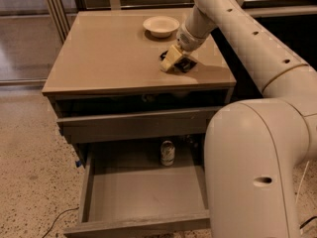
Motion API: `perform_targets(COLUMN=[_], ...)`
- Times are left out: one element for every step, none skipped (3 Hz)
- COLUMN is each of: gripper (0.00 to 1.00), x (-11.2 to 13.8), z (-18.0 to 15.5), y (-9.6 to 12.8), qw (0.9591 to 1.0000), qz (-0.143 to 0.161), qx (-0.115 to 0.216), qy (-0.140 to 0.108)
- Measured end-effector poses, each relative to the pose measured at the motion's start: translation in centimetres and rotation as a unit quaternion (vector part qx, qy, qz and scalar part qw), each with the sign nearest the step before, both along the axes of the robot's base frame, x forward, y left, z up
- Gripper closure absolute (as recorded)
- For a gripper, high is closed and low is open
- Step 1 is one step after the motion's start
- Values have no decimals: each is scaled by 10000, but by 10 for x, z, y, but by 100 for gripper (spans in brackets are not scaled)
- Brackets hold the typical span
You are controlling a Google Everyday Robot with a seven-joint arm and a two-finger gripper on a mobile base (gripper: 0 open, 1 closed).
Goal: Place rxbar chocolate into middle drawer
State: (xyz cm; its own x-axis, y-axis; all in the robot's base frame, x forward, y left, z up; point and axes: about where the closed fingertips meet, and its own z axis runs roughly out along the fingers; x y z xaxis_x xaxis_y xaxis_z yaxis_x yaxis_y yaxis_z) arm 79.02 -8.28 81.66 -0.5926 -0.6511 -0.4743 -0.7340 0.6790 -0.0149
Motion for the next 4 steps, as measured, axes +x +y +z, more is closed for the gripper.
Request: perform_targets(gripper=[27,50,73,96], x=[3,6,6,6], z=[-1,-2,-2,5], y=[-6,-13,-13,-13], qw=[9999,9998,9998,9998], qz=[-59,-133,-141,-141], qx=[-80,-139,-144,-144], qy=[-32,-65,-68,-68])
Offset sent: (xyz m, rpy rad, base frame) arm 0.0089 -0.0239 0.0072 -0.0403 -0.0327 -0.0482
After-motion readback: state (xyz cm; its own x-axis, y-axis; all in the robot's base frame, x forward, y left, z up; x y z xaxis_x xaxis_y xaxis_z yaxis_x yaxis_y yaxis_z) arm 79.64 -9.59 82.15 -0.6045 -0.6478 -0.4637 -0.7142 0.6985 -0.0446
